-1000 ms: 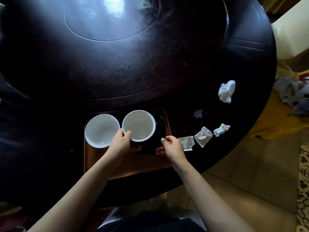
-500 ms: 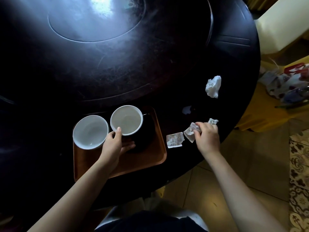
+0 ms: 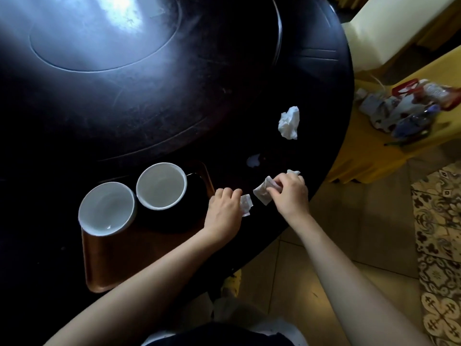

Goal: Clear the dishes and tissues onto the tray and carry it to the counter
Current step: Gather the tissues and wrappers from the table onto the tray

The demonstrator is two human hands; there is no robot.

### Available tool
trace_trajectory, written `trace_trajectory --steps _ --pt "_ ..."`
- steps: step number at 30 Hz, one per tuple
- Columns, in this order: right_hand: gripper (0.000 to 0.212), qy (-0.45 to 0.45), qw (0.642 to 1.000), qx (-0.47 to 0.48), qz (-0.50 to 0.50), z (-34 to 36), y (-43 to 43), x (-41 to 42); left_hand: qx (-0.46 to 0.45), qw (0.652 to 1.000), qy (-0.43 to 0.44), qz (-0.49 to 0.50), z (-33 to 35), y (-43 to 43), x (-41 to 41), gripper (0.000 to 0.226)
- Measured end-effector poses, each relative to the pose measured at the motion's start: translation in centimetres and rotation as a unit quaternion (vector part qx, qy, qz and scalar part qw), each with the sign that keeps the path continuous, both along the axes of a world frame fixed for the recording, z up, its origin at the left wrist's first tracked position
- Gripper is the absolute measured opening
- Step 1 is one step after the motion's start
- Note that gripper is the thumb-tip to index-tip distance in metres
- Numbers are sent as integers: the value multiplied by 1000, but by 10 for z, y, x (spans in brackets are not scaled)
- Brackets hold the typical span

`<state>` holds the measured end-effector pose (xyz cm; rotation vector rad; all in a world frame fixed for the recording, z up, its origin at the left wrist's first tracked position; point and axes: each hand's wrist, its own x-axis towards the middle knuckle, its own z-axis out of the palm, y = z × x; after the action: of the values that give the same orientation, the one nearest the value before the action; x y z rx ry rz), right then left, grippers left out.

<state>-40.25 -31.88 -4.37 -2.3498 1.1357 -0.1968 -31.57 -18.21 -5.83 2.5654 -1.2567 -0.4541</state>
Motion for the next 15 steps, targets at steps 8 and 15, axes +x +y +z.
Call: trace_trajectory --steps 8,15 --pt "19 9 998 8 -65 -7 -37 -7 100 995 8 -7 -3 -22 13 23" --pt "12 -7 994 102 -42 -15 -51 -2 -21 963 230 137 7 -42 19 4"
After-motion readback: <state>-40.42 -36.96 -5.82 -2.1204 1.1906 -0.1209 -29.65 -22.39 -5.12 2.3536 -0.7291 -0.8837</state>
